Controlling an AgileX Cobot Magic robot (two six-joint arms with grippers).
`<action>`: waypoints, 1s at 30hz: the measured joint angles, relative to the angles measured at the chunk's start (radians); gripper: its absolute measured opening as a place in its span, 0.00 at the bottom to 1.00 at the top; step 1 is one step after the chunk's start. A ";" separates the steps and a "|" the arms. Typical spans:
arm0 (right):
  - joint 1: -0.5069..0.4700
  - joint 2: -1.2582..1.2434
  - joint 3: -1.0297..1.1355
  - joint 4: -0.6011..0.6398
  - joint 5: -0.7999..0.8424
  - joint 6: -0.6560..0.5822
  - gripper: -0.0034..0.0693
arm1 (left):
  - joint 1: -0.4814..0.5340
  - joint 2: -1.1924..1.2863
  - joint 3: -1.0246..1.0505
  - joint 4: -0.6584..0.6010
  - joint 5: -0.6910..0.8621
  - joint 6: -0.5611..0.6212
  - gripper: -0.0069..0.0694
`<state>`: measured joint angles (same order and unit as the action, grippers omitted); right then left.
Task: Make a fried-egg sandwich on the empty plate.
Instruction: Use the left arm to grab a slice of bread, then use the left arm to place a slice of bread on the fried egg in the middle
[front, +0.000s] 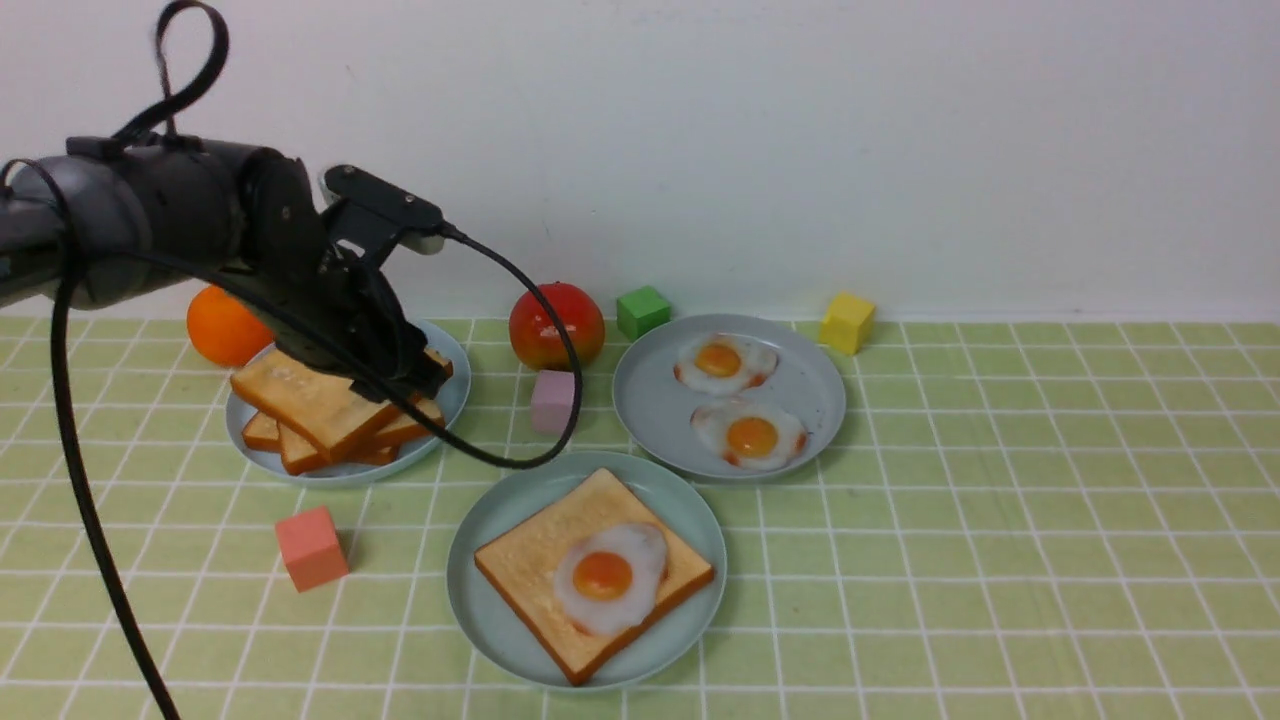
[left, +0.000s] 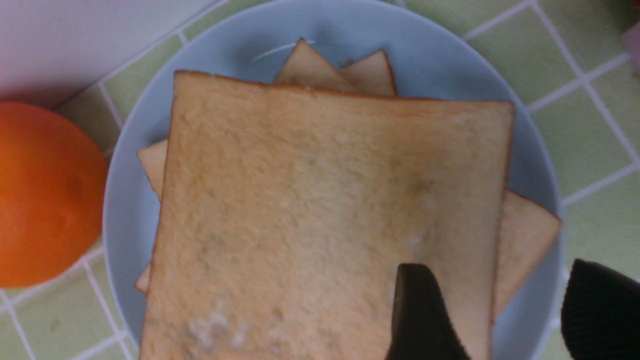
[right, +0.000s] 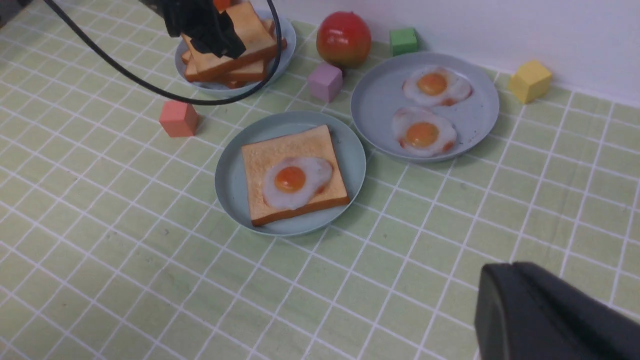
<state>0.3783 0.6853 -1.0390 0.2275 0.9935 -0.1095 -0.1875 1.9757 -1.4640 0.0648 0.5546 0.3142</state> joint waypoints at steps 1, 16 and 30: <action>0.000 0.002 0.000 0.001 0.000 0.000 0.05 | 0.000 0.000 0.000 0.000 -0.003 0.000 0.63; 0.000 0.029 0.000 0.046 0.006 0.000 0.06 | 0.000 0.096 -0.019 0.104 -0.076 -0.030 0.44; 0.000 0.029 0.000 0.072 0.033 0.000 0.07 | -0.089 -0.141 -0.001 0.088 0.100 -0.105 0.20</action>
<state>0.3783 0.7144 -1.0390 0.2990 1.0261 -0.1095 -0.2769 1.8351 -1.4651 0.1525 0.6547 0.2093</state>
